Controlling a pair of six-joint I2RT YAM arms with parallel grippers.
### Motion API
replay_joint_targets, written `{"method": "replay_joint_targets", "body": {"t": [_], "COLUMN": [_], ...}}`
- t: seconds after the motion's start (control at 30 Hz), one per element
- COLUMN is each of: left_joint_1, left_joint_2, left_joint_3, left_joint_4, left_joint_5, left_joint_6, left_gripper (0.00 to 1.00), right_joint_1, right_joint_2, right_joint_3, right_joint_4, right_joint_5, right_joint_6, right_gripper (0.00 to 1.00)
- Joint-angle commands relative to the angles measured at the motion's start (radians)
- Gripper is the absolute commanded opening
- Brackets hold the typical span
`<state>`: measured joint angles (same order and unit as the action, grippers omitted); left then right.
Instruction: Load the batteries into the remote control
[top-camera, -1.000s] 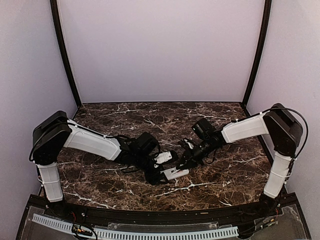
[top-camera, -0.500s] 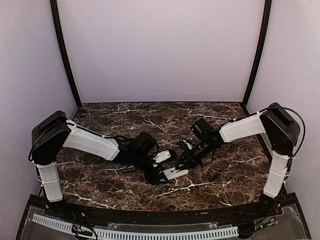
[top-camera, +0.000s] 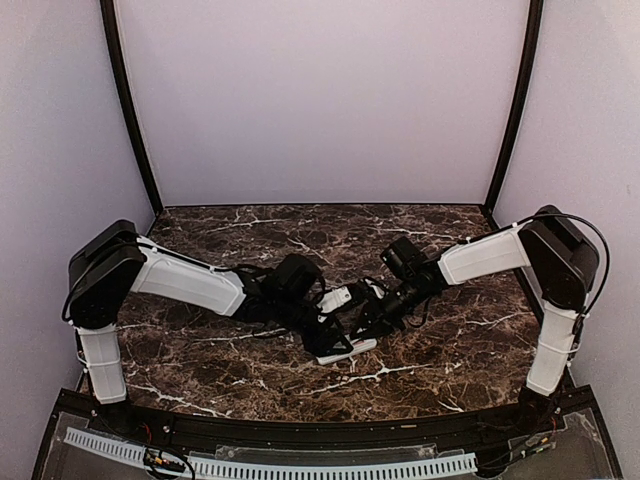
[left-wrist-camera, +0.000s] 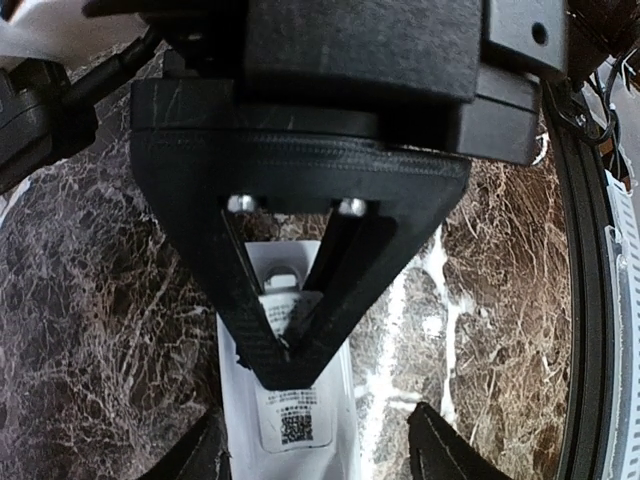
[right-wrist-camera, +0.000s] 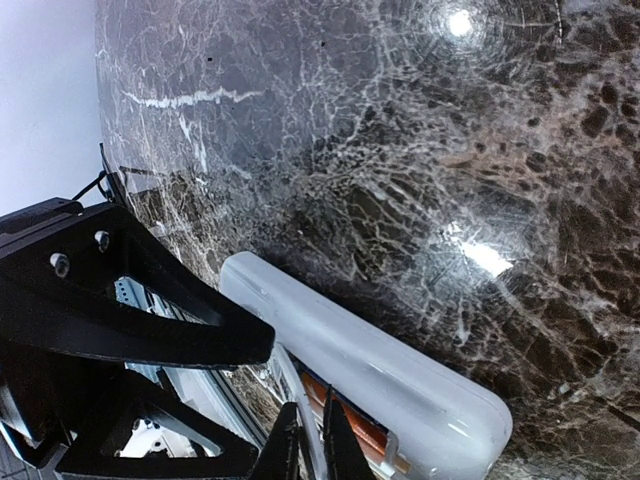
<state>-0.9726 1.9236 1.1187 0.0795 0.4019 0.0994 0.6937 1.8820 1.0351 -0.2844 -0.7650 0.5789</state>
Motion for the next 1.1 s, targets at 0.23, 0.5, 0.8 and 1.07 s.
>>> {"method": "replay_joint_targets", "body": {"t": [0.23,0.5,0.8,1.07], "left_joint_1": [-0.001,-0.001,-0.002,-0.002], "left_joint_2": [0.078,0.093,0.097,0.094], "left_joint_3": [0.042,0.039,0.033,0.008], "left_joint_4": [-0.019,0.001,0.014,-0.013], "left_joint_5": [-0.009,-0.005,0.018,0.056], "left_joint_6": [0.019,0.008,-0.003,0.001], "left_gripper": [0.51,0.44,0.33,0.28], "right_joint_1": [0.021,0.021,0.021,0.021], "right_joint_2": [0.034,0.033,0.026,0.006], "right_joint_3": [-0.013,-0.019,-0.031,-0.043], "right_joint_4": [-0.013,0.003,0.012,0.008], "right_joint_5": [0.081,0.078,0.074,0.076], "right_joint_6": [-0.005,0.002,0.009,0.013], "right_gripper": [0.07,0.06,0.05,0.05]}}
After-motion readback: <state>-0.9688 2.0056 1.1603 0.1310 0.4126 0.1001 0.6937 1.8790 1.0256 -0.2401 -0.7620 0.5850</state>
